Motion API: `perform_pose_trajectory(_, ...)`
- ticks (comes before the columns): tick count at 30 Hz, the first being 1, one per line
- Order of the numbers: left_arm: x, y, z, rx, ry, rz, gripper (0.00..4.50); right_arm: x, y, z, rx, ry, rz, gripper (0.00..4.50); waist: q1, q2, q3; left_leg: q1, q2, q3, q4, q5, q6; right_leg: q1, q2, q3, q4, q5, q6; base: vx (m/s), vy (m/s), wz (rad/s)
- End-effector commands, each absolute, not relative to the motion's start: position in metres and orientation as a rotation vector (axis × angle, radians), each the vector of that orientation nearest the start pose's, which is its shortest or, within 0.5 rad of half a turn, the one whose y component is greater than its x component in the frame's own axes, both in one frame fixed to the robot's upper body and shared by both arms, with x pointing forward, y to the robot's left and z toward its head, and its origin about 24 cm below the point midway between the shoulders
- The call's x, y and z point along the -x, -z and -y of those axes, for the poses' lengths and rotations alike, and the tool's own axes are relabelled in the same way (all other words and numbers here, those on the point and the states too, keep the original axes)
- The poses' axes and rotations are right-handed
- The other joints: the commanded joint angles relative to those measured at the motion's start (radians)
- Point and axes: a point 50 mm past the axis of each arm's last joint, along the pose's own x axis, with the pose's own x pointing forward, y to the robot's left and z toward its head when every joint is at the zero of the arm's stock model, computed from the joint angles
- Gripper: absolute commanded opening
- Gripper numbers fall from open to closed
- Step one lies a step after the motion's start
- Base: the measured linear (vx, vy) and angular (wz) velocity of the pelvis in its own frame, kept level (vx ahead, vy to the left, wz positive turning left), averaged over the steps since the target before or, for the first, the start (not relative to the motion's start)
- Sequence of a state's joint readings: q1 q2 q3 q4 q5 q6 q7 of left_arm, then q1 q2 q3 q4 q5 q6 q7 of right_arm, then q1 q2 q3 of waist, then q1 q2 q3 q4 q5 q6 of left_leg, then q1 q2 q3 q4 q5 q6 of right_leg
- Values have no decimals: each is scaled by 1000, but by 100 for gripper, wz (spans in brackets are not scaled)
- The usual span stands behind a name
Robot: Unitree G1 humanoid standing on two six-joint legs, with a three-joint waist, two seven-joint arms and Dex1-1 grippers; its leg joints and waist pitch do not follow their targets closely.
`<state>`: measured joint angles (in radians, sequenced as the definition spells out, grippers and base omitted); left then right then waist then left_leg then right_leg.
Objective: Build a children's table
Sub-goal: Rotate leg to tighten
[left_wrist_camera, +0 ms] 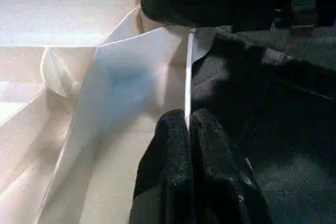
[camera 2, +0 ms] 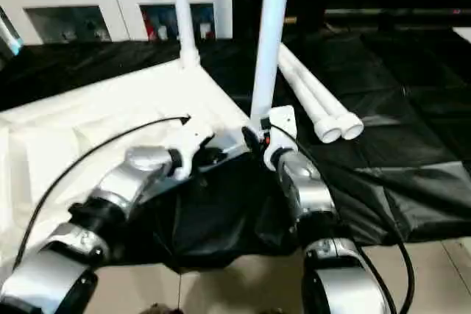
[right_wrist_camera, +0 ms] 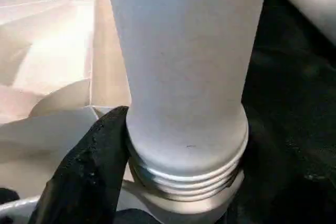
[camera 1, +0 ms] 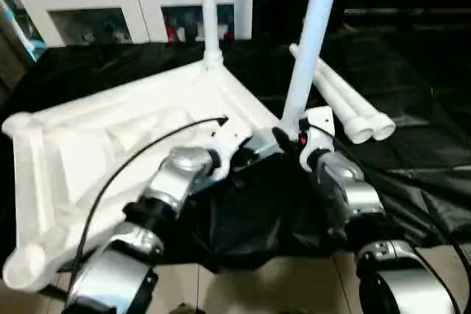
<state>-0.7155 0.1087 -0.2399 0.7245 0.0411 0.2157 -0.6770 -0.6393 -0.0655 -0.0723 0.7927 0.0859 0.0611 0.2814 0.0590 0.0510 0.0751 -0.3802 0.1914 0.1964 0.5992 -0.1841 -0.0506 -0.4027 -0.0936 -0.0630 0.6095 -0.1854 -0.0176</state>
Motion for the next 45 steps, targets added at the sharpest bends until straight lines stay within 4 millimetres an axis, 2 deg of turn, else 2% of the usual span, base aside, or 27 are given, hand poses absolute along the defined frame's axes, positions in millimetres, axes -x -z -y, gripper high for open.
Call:
perform_pose_trajectory(1,-351,-73,-49,-311,956,-243,0,-344,-23,87,-147,-463,-316,357,2,-4,-70,15,31,-21,-80,-239,28,44,-55,39,-84,-241,-206,0,0,0)
perform_pose_trajectory(5,-350,-72,-53,-342,982,-226,0,-348,-33,98,-106,-446,-235,357,4,-3,-73,14,33,-20,-78,-209,44,44,-55,37,-79,-189,-221,0,0,0)
perform_pose_trajectory(6,-352,-72,-55,-348,970,-219,0,-348,-36,101,-98,-443,-217,357,3,-6,-73,13,32,-19,-77,-205,48,45,-54,37,-79,-184,-225,0,0,0)
perform_pose_trajectory(9,-358,-76,-60,-349,920,-204,0,-347,-42,112,-87,-412,-168,357,8,-4,-74,19,32,-17,-76,-210,53,42,-54,39,-82,-203,-218,0,0,0)
perform_pose_trajectory(11,-366,-83,-62,-339,839,-164,0,-343,-43,121,-82,-395,-154,357,9,-5,-74,16,31,-18,-77,-203,55,44,-52,38,-83,-200,-206,0,0,0)
perform_pose_trajectory(12,-369,-85,-63,-339,813,-150,0,-341,-42,122,-75,-396,-155,357,7,-6,-75,6,30,-21,-77,-183,59,52,-52,36,-78,-178,-201,0,0,0)
perform_pose_trajectory(13,-370,-87,-63,-340,794,-138,0,-340,-42,123,-70,-398,-156,357,9,-6,-78,7,30,-22,-75,-165,64,51,-53,35,-76,-159,-201,0,0,0)
perform_pose_trajectory(14,-377,-96,-65,-294,731,-100,28,-335,-40,124,-58,-407,-156,361,5,1,-80,2,30,-24,-73,-144,68,55,-54,34,-72,-124,-208,0,0,0)
perform_pose_trajectory(15,-377,-96,-65,-294,731,-100,28,-335,-40,124,-58,-407,-156,361,4,-2,-81,3,28,-22,-70,-128,75,53,-51,33,-70,-98,-211,0,0,0)
perform_pose_trajectory(16,-379,-100,-66,-267,714,-94,44,-332,-39,123,-55,-411,-155,364,3,-3,-87,-1,28,-24,-64,-79,94,58,-52,34,-58,-18,-231,0,0,0)
perform_pose_trajectory(17,-381,-104,-67,-254,702,-86,59,-330,-38,123,-55,-414,-154,364,7,1,-92,-2,28,-24,-60,-50,106,58,-53,33,-51,29,-243,0,0,0)
perform_pose_trajectory(18,-381,-105,-67,-250,697,-83,66,-329,-38,122,-55,-416,-153,364,8,2,-100,-2,28,-24,-51,0,135,54,-51,33,-39,133,-271,0,0,0)
perform_pose_trajectory(19,-382,-108,-68,-254,685,-72,72,-327,-37,120,-56,-423,-157,364,9,5,-102,-4,27,-25,-46,26,152,52,-49,32,-33,181,-281,0,0,0)
perform_pose_trajectory(20,-383,-109,-69,-262,673,-58,80,-326,-36,119,-56,-428,-159,364,9,1,-102,-7,25,-23,-40,55,186,50,-47,30,-27,244,-293,0,0,0)
perform_pose_trajectory(21,-385,-111,-71,-271,657,-44,80,-324,-35,117,-58,-433,-163,364,10,2,-99,-7,25,-23,-40,52,199,49,-48,29,-30,243,-298,0,0,0)
perform_pose_trajectory(22,-386,-113,-74,-279,637,-35,90,-324,-34,115,-58,-438,-168,364,11,2,-96,-5,26,-21,-42,11,209,49,-51,29,-36,185,-298,0,0,0)
perform_pose_trajectory(23,-387,-113,-77,-283,623,-34,115,-323,-34,114,-56,-440,-171,364,11,0,-93,-6,28,-21,-45,-10,202,51,-51,28,-40,140,-293,0,0,0)
perform_pose_trajectory(25,-390,-115,-87,-302,571,-32,115,-324,-35,112,-57,-442,-174,364,11,-3,-89,-5,29,-21,-49,-33,188,51,-51,28,-45,90,-287,0,0,0)
perform_pose_trajectory(27,-393,-119,-108,-324,472,-35,115,-325,-35,109,-59,-448,-179,364,10,-5,-86,-3,31,-20,-55,-73,163,50,-51,29,-51,16,-277,0,0,0)
perform_pose_trajectory(28,-394,-120,-121,-340,414,-38,115,-325,-35,107,-63,-452,-181,364,7,-5,-83,0,31,-20,-59,-104,136,49,-50,30,-57,-37,-263,0,0,0)
perform_pose_trajectory(31,-393,-123,-163,-396,265,-68,115,-327,-37,102,-68,-465,-183,364,5,-3,-81,4,34,-21,-64,-131,101,43,-49,32,-57,-86,-246,0,0,0)
perform_pose_trajectory(37,-375,-122,-226,-485,99,-156,115,-333,-39,95,-63,-478,-196,364,7,4,-82,9,37,-21,-66,-105,76,36,-49,34,-45,-41,-247,0,0,0)
perform_pose_trajectory(39,-375,-122,-226,-485,99,-156,115,-333,-39,95,-63,-478,-196,364,8,7,-82,11,35,-18,-64,-91,77,32,-44,34,-45,-14,-247,0,0,0)
perform_pose_trajectory(40,-364,-120,-251,-523,9,-204,115,-336,-40,94,-57,-477,-203,364,13,3,-82,8,39,-20,-65,-85,72,36,-50,35,-38,8,-253,0,0,0)
perform_pose_trajectory(41,-358,-120,-261,-532,-34,-224,115,-337,-40,93,-53,-478,-203,364,11,3,-80,4,37,-20,-66,-82,73,36,-47,34,-37,7,-250,0,0,0)
perform_pose_trajectory(44,-347,-115,-278,-533,-97,-276,115,-341,-42,93,-47,-477,-203,364,10,5,-79,12,35,-18,-67,-109,58,32,-47,35,-43,-21,-240,0,0,0)
perform_pose_trajectory(45,-343,-112,-284,-540,-112,-298,86,-343,-43,93,-46,-474,-205,364,9,5,-74,11,34,-17,-69,-124,52,30,-45,35,-47,-45,-239,0,0,0)
